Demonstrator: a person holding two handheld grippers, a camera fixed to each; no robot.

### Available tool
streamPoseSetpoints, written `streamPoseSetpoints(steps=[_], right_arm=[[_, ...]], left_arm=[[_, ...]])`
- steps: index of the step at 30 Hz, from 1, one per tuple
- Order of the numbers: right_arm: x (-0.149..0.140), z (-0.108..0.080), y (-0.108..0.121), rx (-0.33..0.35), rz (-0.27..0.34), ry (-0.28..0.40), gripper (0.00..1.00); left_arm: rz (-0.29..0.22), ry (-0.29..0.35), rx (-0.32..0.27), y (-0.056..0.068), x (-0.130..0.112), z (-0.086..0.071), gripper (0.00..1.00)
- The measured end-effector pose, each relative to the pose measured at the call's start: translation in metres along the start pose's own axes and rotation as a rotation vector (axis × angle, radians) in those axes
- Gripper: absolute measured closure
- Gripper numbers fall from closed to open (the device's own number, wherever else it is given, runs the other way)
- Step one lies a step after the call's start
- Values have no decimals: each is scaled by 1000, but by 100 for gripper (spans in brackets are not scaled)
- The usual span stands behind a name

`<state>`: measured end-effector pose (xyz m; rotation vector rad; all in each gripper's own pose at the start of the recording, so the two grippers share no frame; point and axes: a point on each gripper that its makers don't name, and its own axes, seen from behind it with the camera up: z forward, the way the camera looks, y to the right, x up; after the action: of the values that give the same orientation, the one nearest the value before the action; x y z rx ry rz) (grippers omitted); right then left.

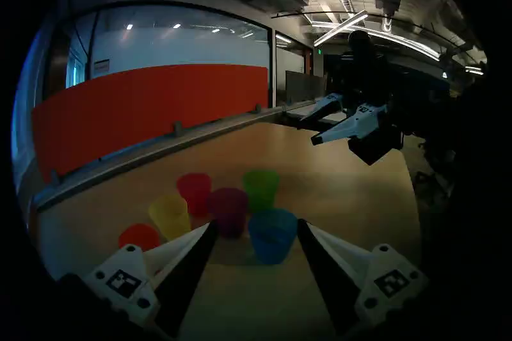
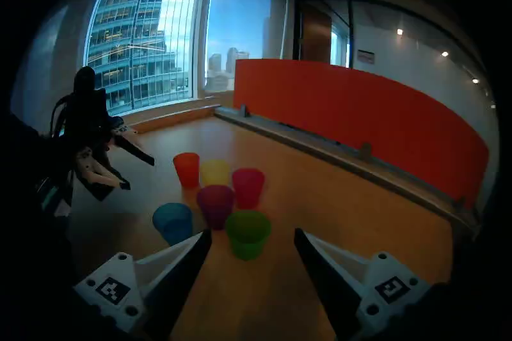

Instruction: Pour water

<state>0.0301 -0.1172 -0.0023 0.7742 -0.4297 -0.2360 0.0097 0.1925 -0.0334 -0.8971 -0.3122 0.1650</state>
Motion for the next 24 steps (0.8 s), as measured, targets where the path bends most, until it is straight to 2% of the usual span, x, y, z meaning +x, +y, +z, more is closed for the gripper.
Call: streamPoseSetpoints(steps=[9, 16, 24], right_arm=[[-10, 9, 0, 6, -1, -14, 0], [-14, 14, 1, 9, -2, -23, 0], [-18, 21, 2, 16, -8, -33, 0]], left_arm=[[29, -73, -22, 10, -25, 13, 8], [46, -144, -61, 22, -41, 22, 8], [50, -225, -70, 23, -60, 38, 8]])
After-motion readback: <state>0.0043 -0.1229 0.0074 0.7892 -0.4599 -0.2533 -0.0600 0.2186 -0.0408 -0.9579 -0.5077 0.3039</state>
